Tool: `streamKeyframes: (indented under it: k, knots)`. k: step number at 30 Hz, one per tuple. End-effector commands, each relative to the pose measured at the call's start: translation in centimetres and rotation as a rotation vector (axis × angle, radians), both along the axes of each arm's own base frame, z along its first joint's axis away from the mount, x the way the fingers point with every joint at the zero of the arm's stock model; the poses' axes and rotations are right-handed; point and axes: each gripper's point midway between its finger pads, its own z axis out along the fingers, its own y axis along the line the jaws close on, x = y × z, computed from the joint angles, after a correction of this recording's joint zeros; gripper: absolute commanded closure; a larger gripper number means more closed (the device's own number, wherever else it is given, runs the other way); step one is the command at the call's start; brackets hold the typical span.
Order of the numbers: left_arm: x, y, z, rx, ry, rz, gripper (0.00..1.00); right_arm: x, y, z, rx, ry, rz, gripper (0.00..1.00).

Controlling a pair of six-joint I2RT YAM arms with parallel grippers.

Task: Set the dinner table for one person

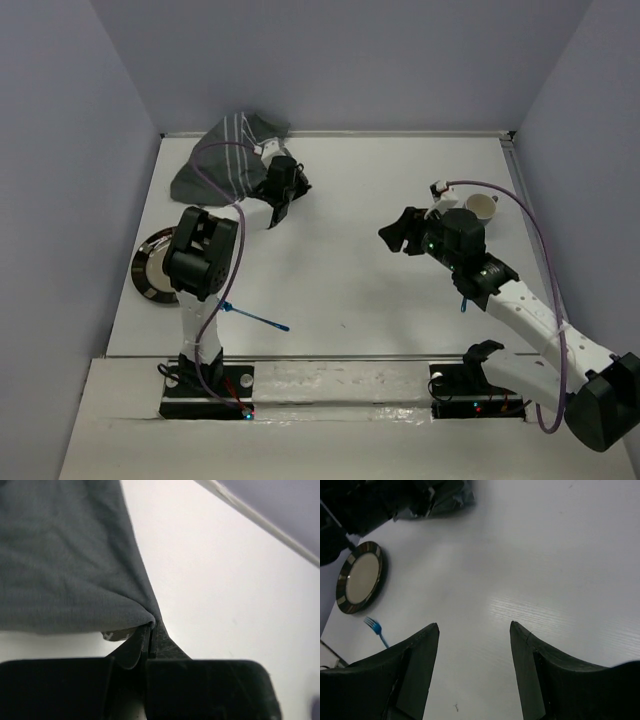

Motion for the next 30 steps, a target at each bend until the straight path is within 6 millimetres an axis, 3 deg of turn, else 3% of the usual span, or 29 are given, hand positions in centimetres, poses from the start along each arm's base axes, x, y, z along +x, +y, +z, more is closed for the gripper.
streamKeyframes:
  k: [1, 2, 4, 5, 9, 10, 12, 14, 16, 17, 19, 20, 21, 22, 23, 25, 27, 28, 30]
  knots:
    - [-3.5, -5.8, 6.2, -0.083, -0.182, -0.197, 1.00, 2.1, -4.2, 5.9, -0.060, -0.161, -0.230, 0.36]
    - [-6.3, -7.4, 5.7, -0.086, -0.175, -0.262, 1.00, 2.4, -4.9, 5.9, -0.087, -0.155, -0.268, 0.36]
    - [-8.6, -7.5, 5.7, -0.088, -0.184, -0.282, 1.00, 2.7, -5.4, 6.9, -0.107, -0.170, -0.295, 0.37]
    - [-11.5, -6.6, 5.0, -0.086, -0.171, -0.285, 1.00, 2.9, -5.6, 7.0, -0.116, -0.170, -0.306, 0.39]
    - [-16.7, -2.3, 4.0, -0.072, -0.180, -0.218, 1.00, 4.6, -4.9, 7.0, -0.129, -0.161, -0.318, 0.40]
    - [-18.3, -1.1, 3.8, -0.056, -0.183, -0.215, 1.00, 5.6, -4.3, 6.3, -0.141, -0.145, -0.313, 0.40]
    - [-19.4, -0.1, 3.6, -0.045, -0.174, -0.198, 1.00, 6.9, -3.3, 6.3, -0.135, -0.143, -0.302, 0.40]
    - [-20.8, 0.6, 3.4, -0.042, -0.167, -0.204, 1.00, 9.0, -2.1, 4.6, -0.156, -0.111, -0.297, 0.40]
    - [-21.6, 0.9, 3.1, -0.044, -0.160, -0.214, 1.00, 10.8, -0.7, 4.8, -0.152, -0.110, -0.279, 0.41]
    - [-22.4, 0.8, 2.8, -0.056, -0.154, -0.235, 1.00, 12.1, 0.2, 2.4, -0.184, -0.061, -0.266, 0.42]
    - [-23.4, 0.7, 2.4, -0.068, -0.149, -0.266, 1.00, 14.3, 1.7, 3.5, -0.142, -0.087, -0.262, 0.45]
    - [-23.8, 0.5, 2.3, -0.074, -0.146, -0.285, 1.00, 15.0, 2.4, 3.0, -0.137, -0.082, -0.250, 0.46]
    - [-24.1, 0.4, 2.2, -0.076, -0.145, -0.304, 1.00, 16.2, 3.4, 0.4, -0.160, -0.040, -0.232, 0.46]
    - [-24.7, -0.1, 2.1, -0.081, -0.143, -0.344, 1.00, 17.0, 4.1, -0.3, -0.156, -0.025, -0.224, 0.45]
    - [-25.1, -0.3, 1.7, -0.078, -0.134, -0.367, 1.00, 18.3, 4.9, 0.7, -0.138, -0.044, -0.224, 0.40]
    - [-26.3, -1.2, 1.2, -0.092, -0.118, -0.443, 1.00, 20.9, 6.6, -1.5, -0.144, -0.013, -0.218, 0.35]
    - [-27.1, -1.9, 1.1, -0.097, -0.114, -0.499, 1.00, 22.4, 7.5, -3.1, -0.155, 0.003, -0.216, 0.34]
    - [-27.7, -2.3, 1.1, -0.107, -0.111, -0.536, 1.00, 23.2, 7.6, -6.0, -0.187, 0.040, -0.229, 0.34]
    - [-28.6, -2.8, 1.2, -0.119, -0.113, -0.581, 1.00, 24.4, 7.4, -6.9, -0.205, 0.037, -0.269, 0.34]
